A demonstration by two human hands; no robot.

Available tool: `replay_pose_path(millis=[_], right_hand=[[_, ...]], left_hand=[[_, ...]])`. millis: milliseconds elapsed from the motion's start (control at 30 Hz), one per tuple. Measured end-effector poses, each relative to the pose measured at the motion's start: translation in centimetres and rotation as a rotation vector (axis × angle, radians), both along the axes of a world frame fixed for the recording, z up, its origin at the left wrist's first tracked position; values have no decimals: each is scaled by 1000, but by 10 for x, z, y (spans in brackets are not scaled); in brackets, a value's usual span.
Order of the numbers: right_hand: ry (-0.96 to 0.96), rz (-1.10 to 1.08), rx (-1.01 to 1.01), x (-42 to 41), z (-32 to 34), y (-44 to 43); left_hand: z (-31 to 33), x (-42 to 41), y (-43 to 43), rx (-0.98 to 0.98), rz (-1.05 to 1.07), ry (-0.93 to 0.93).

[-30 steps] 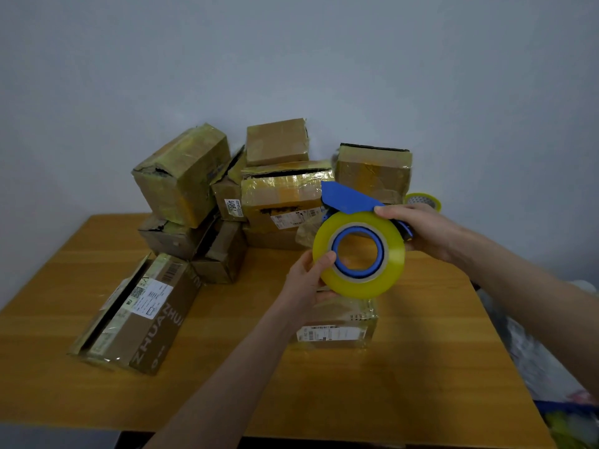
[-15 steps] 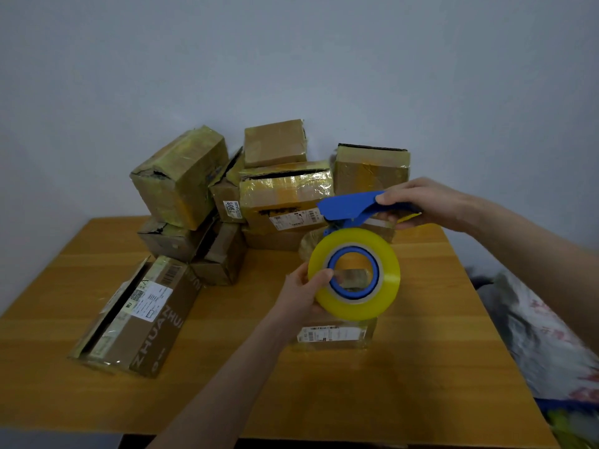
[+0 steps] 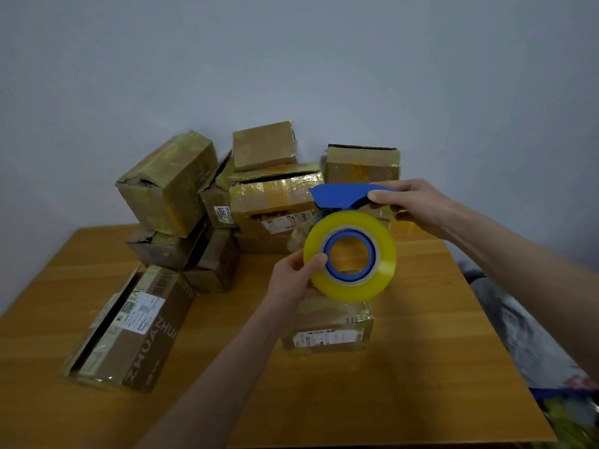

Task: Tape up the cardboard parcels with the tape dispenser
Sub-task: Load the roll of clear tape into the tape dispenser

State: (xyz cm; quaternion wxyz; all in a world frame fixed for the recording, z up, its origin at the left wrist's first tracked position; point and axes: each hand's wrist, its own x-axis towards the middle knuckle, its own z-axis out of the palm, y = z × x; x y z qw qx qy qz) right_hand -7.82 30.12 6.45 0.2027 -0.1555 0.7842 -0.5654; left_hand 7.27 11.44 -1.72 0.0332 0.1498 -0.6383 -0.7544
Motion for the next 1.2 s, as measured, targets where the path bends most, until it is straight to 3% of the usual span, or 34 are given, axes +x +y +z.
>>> replay_pose_path(millis=[167,500,733,933,1133,1200], right_hand=[[-38,-32,11,-1,4,-2],[-48,132,156,-17,24,9],[-66,107,192,-17,20,0],[-48,-168,-21,-18,16,-14],[-341,-204,-432,-11,3,-11],[-362,-161,-310,-2,-3,-7]], left_hand=[[-2,2,-3,-53,-35,57],[1,14,-33,-164,-224,-3],[-5,19,-31,-328,-175,70],[-7,17,-16,-191,-119,33],[-7,13,-12,-49,-1,25],[-8,13,-9,-32,7,31]])
